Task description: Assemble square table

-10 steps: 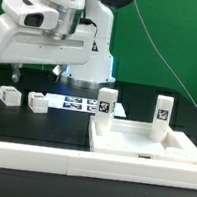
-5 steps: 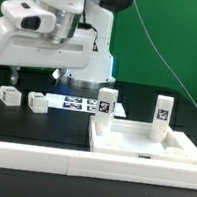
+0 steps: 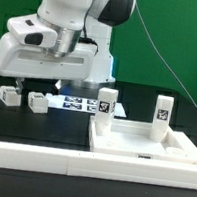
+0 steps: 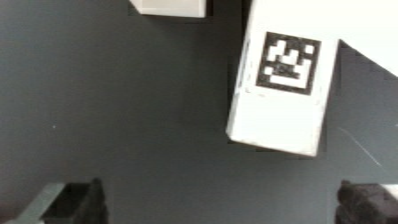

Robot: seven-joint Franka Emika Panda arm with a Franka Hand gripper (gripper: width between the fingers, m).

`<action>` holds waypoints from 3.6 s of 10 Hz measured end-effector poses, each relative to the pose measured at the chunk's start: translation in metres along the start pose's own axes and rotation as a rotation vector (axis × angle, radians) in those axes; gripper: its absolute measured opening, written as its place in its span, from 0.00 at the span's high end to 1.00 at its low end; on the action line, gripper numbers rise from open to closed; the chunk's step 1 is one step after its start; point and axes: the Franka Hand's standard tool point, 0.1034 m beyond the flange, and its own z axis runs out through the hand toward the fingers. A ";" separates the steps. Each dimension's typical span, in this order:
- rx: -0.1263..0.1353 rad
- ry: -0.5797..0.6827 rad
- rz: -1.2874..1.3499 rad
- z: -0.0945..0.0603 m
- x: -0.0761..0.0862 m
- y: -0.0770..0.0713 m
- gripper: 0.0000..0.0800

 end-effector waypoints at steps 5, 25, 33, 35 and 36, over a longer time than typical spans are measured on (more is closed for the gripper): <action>0.054 -0.316 0.001 0.016 -0.003 -0.006 0.19; 0.058 -0.693 0.076 0.041 -0.013 -0.011 0.47; 0.040 -0.656 0.040 0.007 0.000 -0.008 0.60; 0.055 -0.637 0.032 -0.024 0.005 -0.001 0.60; 0.049 -0.602 0.033 -0.037 0.009 0.008 0.60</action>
Offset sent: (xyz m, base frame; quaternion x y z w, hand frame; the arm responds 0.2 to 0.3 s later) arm -0.0011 -0.0123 -0.0031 -0.0177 -0.1125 -0.0198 0.9933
